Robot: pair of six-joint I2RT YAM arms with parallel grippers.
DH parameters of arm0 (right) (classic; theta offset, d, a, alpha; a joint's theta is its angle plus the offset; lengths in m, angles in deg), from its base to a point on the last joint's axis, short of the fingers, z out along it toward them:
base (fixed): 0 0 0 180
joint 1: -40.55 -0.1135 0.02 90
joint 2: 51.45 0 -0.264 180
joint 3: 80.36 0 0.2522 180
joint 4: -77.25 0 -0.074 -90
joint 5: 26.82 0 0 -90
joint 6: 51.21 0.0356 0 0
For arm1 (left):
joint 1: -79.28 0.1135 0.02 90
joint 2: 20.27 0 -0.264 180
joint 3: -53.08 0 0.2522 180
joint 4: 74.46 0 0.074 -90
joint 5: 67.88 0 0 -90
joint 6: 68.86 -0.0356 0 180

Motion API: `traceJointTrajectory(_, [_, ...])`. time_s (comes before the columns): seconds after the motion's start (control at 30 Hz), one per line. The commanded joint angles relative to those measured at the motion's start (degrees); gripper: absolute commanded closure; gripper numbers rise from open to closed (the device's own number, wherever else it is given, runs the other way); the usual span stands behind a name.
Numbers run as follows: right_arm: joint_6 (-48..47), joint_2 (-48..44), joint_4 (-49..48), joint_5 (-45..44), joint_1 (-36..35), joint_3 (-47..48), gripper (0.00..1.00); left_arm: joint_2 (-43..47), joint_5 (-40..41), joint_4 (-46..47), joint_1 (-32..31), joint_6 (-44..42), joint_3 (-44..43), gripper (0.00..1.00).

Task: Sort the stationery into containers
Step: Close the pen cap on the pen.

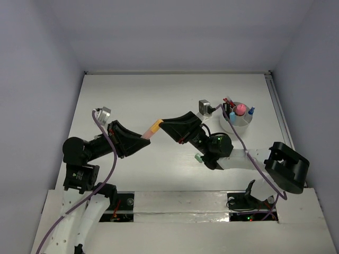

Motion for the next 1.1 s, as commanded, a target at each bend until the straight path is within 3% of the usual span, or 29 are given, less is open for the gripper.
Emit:
traceJointTrajectory(0.0, [-6.9,2.9,12.1,15.3,-6.2,-4.6,1.00,0.1,9.8,19.3,0.6,-0.5,-6.4,1.00])
traceJointTrajectory(0.43, [-10.6,-4.3,23.2,10.1,-6.2,-3.8,0.99,3.4,7.4,11.9,0.6,-5.9,-2.1,1.00])
traceJointTrajectory(0.47, [-10.5,-4.4,23.4,10.1,-6.2,-3.7,0.85,3.6,7.3,11.6,0.6,-6.1,-1.6,1.00])
traceJointTrajectory(0.67, [-11.2,-6.8,24.6,9.7,-6.2,-4.0,0.56,5.2,7.2,10.7,0.6,-6.6,1.4,1.00])
traceJointTrajectory(1.0, [-13.3,-10.2,25.9,8.1,-6.2,-6.2,0.40,5.9,7.4,10.7,0.6,-6.8,3.4,1.00])
traceJointTrajectory(1.07, [-16.4,-13.0,30.8,7.8,-6.2,-5.9,0.34,5.9,7.0,9.3,0.6,-7.9,3.4,1.00])
